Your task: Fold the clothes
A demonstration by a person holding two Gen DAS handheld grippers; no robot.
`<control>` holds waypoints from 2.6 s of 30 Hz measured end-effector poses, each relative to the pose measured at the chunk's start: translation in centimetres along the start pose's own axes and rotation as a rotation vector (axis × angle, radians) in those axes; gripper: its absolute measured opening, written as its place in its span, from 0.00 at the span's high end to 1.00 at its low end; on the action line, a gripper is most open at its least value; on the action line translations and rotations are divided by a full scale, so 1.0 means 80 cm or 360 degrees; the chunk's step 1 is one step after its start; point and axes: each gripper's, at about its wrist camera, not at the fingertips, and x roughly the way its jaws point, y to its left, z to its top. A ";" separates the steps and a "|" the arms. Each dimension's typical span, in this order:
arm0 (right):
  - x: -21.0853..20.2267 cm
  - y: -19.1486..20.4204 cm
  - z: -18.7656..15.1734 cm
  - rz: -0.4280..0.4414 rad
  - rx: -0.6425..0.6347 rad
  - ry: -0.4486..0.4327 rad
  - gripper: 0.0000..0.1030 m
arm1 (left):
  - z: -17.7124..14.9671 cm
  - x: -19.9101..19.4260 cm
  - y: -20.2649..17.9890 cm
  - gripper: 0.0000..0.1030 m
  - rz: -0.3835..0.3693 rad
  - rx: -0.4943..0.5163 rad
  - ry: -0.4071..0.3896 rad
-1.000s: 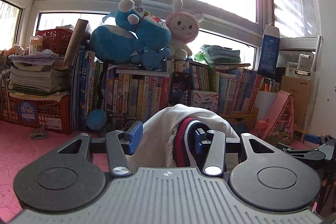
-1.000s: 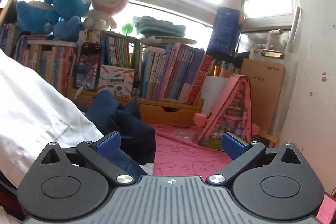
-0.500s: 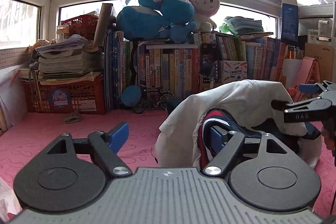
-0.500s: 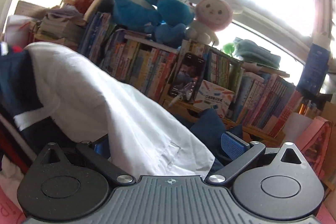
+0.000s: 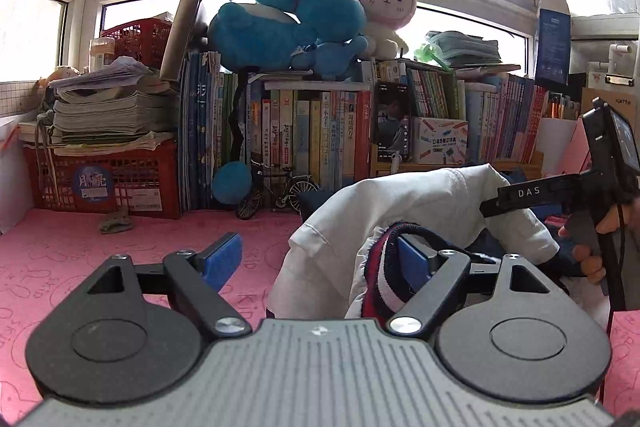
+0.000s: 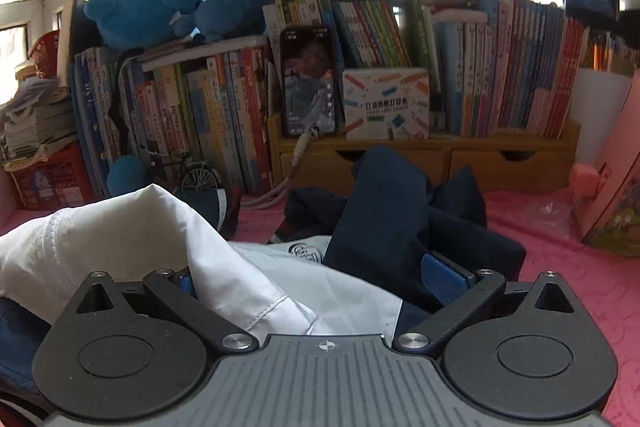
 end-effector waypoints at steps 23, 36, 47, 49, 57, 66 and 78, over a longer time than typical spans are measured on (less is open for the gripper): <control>-0.108 0.155 -0.150 0.0297 -0.0835 -0.0260 0.32 | -0.034 -0.003 -0.020 0.00 -0.0040 0.0342 0.0154; -0.113 0.125 -0.153 0.0119 -0.0788 -0.0260 0.40 | -0.004 0.015 -0.033 0.82 -0.0133 0.0072 -0.0045; -0.111 0.139 -0.118 0.0038 -0.0644 -0.0527 0.39 | 0.038 -0.059 -0.073 0.82 -0.0279 0.0192 -0.0322; -0.116 0.131 -0.116 0.0020 -0.0608 -0.0553 0.47 | 0.040 -0.064 -0.074 0.82 -0.0271 0.0209 -0.0347; -0.186 0.084 -0.104 -0.0130 -0.0435 -0.0812 0.72 | 0.027 -0.055 -0.065 0.69 -0.0242 0.0200 -0.0268; -0.297 0.046 -0.072 -0.0242 -0.0348 -0.1161 0.73 | -0.005 -0.033 -0.094 0.41 -0.0228 0.0282 -0.0163; -0.215 0.010 -0.153 -0.0718 -0.0708 -0.0725 0.58 | 0.045 -0.071 -0.084 0.22 0.0250 0.0570 -0.0522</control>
